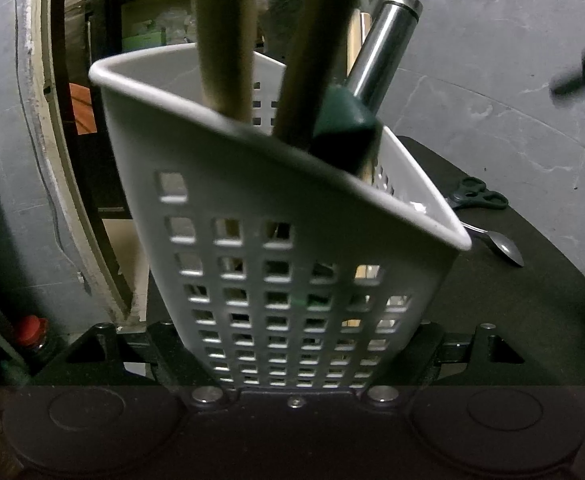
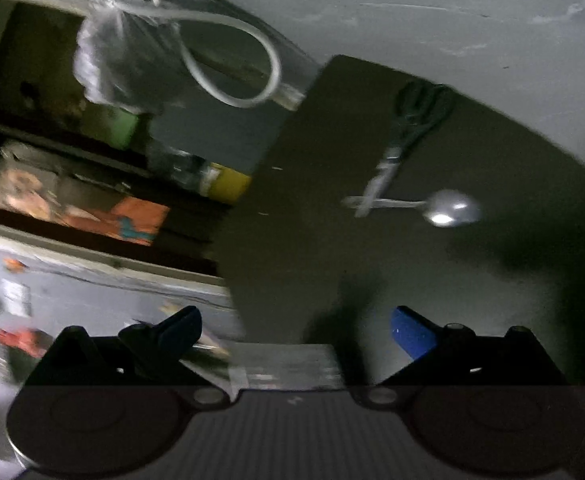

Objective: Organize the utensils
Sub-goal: 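Move the right tool down over the metal spoon beside the scissors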

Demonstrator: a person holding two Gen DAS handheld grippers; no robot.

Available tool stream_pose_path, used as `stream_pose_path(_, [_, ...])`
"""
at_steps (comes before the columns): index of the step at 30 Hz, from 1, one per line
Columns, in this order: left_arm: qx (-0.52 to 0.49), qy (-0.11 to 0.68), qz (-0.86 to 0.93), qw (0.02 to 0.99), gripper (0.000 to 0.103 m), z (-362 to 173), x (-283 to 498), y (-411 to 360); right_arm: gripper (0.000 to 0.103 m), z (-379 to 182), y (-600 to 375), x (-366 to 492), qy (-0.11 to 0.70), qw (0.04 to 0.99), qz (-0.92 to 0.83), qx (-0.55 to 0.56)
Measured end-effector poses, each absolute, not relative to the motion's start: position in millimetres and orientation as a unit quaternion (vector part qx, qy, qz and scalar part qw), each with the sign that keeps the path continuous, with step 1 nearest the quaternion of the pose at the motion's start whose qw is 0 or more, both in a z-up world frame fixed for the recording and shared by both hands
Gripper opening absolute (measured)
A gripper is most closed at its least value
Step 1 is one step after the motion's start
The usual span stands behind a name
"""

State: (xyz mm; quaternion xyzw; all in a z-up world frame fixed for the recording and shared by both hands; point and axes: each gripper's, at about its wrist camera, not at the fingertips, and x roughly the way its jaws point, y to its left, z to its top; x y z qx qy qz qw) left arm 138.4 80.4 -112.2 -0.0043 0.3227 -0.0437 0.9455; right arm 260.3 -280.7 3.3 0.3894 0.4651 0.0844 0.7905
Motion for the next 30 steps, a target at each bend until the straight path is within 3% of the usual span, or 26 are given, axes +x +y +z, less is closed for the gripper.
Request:
stream_pose_path(5, [-0.002, 0.324, -0.038, 0.945, 0.081, -111.7, 137.5, 77.7, 0.103, -17.3, -272.3, 255.4, 0.467, 0.838, 0.068, 0.275])
stream_pose_path(11, [0.001, 0.326, -0.031, 0.945, 0.081, -111.2, 139.0, 75.1, 0.103, -41.8, -253.9, 255.0, 0.396, 0.914, 0.032, 0.078])
stream_pose_path(15, [0.001, 0.328, -0.025, 0.944, 0.081, -111.7, 140.8, 72.6, 0.103, -61.7, -251.9, 259.4, 0.371, 0.928, 0.037, 0.003])
stream_pose_path(30, [0.002, 0.331, -0.007, 0.944, 0.081, -109.1, 140.5, 62.1, 0.103, -87.0, -269.2, 285.4, 0.364, 0.928, 0.064, -0.045])
